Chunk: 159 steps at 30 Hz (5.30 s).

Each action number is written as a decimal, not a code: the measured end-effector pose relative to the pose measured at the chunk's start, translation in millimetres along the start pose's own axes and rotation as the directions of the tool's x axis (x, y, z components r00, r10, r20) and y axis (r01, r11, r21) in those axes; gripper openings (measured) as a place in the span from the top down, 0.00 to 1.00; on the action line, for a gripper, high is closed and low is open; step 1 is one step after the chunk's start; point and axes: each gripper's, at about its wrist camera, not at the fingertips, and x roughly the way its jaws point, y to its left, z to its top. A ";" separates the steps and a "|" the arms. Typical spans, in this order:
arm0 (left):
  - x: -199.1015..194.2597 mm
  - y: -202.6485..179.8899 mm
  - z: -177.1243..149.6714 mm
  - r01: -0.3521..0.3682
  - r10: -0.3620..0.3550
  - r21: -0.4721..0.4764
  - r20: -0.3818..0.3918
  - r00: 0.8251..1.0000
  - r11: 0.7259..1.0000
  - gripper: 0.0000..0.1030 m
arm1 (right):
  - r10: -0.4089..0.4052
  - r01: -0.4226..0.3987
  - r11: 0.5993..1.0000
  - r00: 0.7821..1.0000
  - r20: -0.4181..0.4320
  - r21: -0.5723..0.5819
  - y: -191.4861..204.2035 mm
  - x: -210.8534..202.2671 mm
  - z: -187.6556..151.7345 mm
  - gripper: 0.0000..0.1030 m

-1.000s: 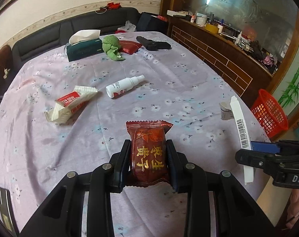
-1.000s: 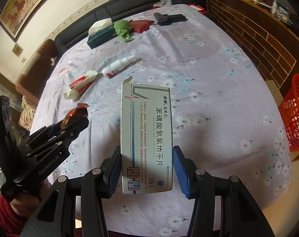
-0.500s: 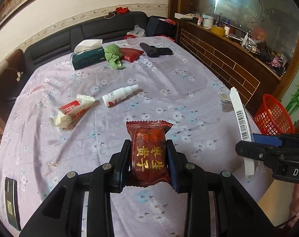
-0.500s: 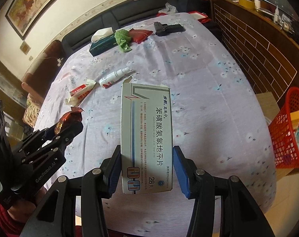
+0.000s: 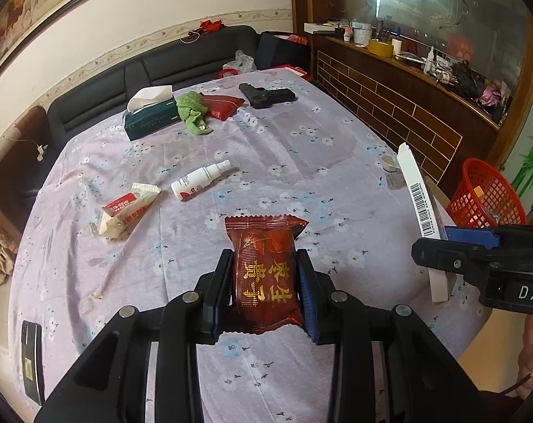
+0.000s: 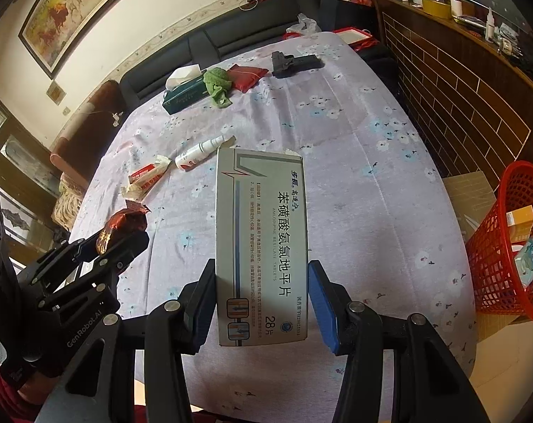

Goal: Collect trash
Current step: 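Carry the snack packet and medicine box in both grippers over the wastebasket, then open both grippers to drop the snack packet and medicine box into the basket, then move both grippers back over the table toward the remaining items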

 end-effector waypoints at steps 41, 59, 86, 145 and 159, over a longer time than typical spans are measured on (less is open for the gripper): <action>10.1 -66.2 9.1 0.125 -0.125 0.107 -0.006 0.992 0.986 0.68 | -0.097 0.092 0.988 0.995 0.036 0.126 -57.8 -42.7 -30.5 0.48; 5.4 -140.4 41.6 0.294 -0.301 0.237 -0.010 0.954 0.926 0.68 | -0.217 0.170 0.927 0.970 0.108 0.333 -126.3 -103.2 -51.8 0.48; 33.6 -295.3 105.7 0.479 -0.467 0.282 -0.113 0.877 0.832 0.55 | -0.266 0.128 0.807 0.951 0.160 0.577 -311.3 -157.7 -28.9 0.41; 112.2 223.3 34.4 -0.106 0.102 -0.012 -0.164 0.981 0.994 0.27 | 0.030 -0.017 0.995 0.990 -0.138 0.095 33.4 56.4 3.8 0.40; 198.0 239.4 40.0 -0.041 0.033 -0.028 -0.248 0.968 0.999 0.34 | -0.057 0.074 0.988 0.991 -0.122 0.138 36.7 38.5 2.2 0.40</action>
